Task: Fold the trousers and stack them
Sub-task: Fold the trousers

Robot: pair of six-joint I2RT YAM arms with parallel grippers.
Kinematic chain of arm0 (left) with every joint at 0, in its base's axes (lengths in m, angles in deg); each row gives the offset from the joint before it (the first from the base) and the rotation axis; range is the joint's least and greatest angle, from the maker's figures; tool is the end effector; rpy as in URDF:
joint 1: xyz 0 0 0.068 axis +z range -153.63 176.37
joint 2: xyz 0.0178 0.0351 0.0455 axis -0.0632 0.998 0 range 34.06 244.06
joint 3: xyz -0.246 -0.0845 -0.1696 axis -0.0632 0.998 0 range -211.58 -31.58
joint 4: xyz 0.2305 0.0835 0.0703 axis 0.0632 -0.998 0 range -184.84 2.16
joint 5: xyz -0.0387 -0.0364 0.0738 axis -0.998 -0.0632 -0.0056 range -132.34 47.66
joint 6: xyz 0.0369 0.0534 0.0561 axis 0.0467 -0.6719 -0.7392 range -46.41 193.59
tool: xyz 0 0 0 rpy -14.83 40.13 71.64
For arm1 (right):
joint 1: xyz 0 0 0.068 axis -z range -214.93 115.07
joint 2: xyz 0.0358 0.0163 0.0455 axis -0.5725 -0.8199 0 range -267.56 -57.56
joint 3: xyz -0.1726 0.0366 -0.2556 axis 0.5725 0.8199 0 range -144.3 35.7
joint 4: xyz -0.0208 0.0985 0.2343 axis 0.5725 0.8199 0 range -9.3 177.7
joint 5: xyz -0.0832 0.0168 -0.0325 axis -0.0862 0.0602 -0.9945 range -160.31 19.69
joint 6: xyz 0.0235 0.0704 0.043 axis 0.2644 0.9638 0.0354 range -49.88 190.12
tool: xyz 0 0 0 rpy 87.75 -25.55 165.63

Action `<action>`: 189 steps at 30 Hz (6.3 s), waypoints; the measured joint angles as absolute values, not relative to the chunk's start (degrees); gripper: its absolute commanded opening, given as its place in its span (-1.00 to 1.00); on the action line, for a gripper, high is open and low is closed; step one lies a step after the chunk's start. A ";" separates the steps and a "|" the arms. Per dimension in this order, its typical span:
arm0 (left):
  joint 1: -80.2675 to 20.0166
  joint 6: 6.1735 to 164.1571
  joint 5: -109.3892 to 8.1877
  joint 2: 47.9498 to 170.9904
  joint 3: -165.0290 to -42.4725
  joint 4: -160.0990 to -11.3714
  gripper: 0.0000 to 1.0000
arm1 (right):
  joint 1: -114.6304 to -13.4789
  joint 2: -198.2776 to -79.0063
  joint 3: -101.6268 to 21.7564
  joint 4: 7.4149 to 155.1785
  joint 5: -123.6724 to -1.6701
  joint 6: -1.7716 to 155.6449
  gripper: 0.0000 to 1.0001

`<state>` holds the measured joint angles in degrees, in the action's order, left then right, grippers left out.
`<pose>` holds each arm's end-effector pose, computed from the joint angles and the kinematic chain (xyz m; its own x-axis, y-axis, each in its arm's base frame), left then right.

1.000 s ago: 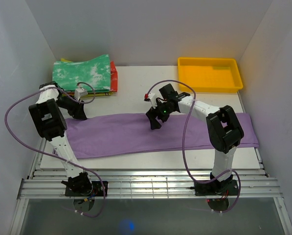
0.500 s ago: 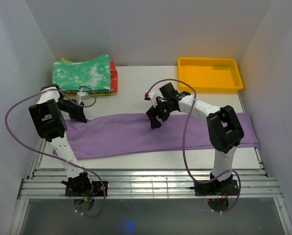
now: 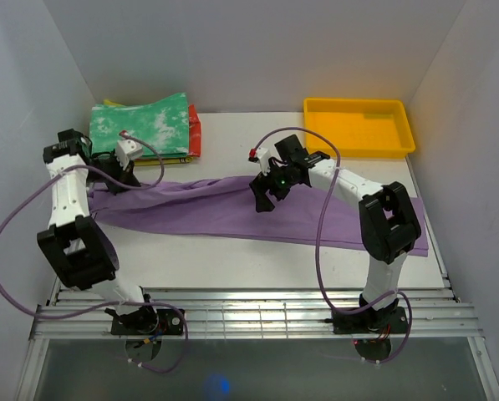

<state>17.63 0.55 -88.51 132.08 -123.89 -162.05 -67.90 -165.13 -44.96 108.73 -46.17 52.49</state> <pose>0.3248 0.0678 0.3249 -0.3953 0.5570 -0.7304 0.8388 0.5430 -0.0398 0.3464 0.2617 0.2309 -0.4443 -0.6177 -0.6489 -0.8692 0.4728 0.1451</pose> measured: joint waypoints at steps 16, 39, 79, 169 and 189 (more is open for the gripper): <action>17.04 10.80 -85.30 108.93 -89.51 -148.02 -1.00 | -68.27 -162.51 -46.54 95.31 -32.86 68.71 0.38; 18.29 13.93 -89.56 119.51 -97.08 -147.89 -1.00 | -77.87 -179.25 -47.04 68.82 -32.73 102.28 0.70; 18.20 14.78 -83.81 108.45 -87.02 -145.92 -1.00 | -80.03 -185.57 -47.98 43.66 -27.42 125.54 -0.84; 23.62 50.73 -65.96 134.33 -94.65 -125.42 0.30 | -15.86 -151.21 -33.47 125.06 -56.07 42.55 0.75; 33.96 56.05 -51.14 127.21 -86.26 -125.99 0.15 | -11.90 -161.48 -45.60 128.56 -58.85 40.78 0.82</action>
<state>33.96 56.05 -51.14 127.21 -86.26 -125.99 -11.90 -161.48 -45.60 128.56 -58.85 40.78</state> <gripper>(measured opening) 0.581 0.895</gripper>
